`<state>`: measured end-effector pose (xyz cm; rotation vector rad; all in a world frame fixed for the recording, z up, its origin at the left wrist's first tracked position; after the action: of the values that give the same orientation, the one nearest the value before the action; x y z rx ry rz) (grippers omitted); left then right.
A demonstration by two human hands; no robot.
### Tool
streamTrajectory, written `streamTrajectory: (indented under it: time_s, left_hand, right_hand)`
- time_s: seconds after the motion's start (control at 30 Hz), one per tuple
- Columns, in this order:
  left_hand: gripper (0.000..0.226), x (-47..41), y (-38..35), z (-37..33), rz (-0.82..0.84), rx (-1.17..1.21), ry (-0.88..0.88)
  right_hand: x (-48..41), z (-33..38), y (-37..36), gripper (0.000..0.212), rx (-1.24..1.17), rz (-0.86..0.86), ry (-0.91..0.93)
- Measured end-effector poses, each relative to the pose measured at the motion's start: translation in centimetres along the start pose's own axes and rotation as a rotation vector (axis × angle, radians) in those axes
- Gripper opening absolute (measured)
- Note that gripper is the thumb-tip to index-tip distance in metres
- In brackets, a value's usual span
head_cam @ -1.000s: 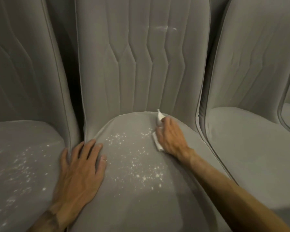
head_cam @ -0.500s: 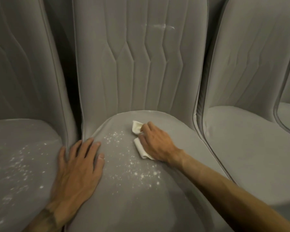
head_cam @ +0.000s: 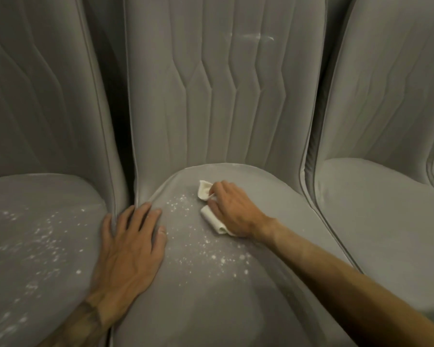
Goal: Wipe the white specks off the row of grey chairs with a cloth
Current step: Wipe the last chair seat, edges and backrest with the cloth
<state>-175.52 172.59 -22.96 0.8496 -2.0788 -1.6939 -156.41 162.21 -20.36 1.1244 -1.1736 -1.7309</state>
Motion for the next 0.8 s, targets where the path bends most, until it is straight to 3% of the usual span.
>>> streamTrajectory:
  time_s: [0.13,0.27,0.37,0.53,0.6,0.73,0.8]
  left_hand:
    - [0.054,-0.1,0.2,-0.1,-0.016,0.005,0.009]
    - [0.055,-0.2,0.0,0.2,-0.023,0.000,0.014]
    - [0.055,-0.2,0.0,0.4,-0.030,-0.005,0.007]
    - [0.053,0.1,0.1,0.3,-0.057,0.005,-0.006]
    - [0.052,0.1,0.1,0.2,-0.062,-0.001,-0.008]
    - [0.051,0.1,0.2,0.3,-0.062,0.001,-0.008]
    - [0.053,0.2,0.3,0.3,-0.051,0.011,-0.010]
  right_hand:
    - [-1.5,-3.6,1.6,0.025,0.201,-0.008,-0.184]
    - [-1.1,3.2,-0.1,0.019,0.052,-0.070,-0.001]
    - [0.9,3.9,-0.3,0.024,-0.033,0.003,0.103]
    - [1.9,-6.0,3.2,0.024,0.087,-0.065,-0.246]
    - [2.4,-5.5,3.5,0.020,0.139,-0.125,-0.314]
    - [4.5,0.3,1.4,0.015,-0.003,-0.064,-0.078]
    - [5.8,-1.3,2.4,0.020,-0.019,-0.015,-0.047]
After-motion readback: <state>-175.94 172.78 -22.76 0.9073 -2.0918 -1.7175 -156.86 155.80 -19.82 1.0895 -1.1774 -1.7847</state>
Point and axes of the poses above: each hand's wrist, its own x-axis away from the middle knuckle, its own y-axis out of the back of the hand, z = x × y, the point moved 9 cm from there along -x, towards the middle knuckle, and after that the axes turned 4 degrees about y, right-handed, at the moved point
